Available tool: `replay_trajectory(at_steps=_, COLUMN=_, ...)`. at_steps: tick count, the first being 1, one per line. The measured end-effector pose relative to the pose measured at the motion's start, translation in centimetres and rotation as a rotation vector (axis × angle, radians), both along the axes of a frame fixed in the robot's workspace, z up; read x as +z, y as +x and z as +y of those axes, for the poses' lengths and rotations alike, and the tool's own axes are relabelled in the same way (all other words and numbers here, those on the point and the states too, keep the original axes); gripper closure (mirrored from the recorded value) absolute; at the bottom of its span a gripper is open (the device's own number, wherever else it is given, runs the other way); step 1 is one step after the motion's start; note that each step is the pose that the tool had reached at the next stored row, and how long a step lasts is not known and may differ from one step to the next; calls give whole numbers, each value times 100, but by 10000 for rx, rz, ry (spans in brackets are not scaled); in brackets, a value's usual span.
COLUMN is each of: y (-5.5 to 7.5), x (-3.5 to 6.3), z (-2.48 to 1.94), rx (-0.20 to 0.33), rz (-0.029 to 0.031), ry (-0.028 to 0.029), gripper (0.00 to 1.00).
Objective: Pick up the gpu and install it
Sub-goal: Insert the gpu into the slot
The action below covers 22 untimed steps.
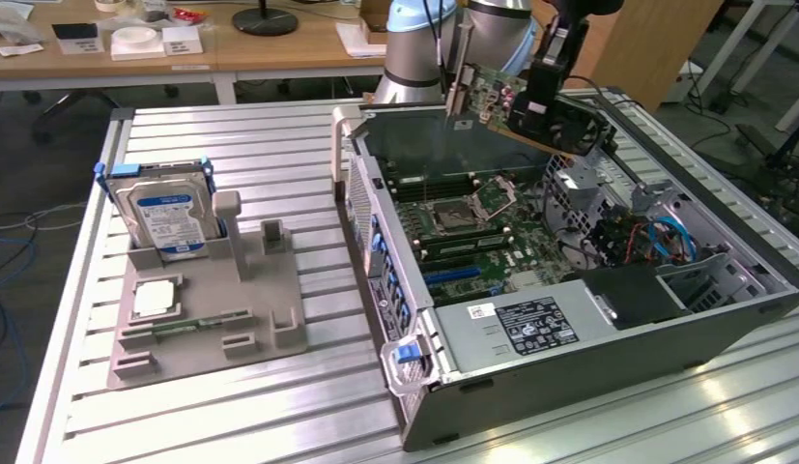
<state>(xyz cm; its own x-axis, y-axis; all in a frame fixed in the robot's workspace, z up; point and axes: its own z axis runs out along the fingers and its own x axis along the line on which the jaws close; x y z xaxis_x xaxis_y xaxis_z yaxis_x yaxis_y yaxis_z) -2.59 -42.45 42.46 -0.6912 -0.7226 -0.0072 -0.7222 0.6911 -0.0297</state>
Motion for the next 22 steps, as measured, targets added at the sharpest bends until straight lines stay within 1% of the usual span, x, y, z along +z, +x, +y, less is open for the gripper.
replay_trajectory(at_steps=22, y=0, x=0, z=0, rx=1720, rz=0, ry=0, gripper=72)
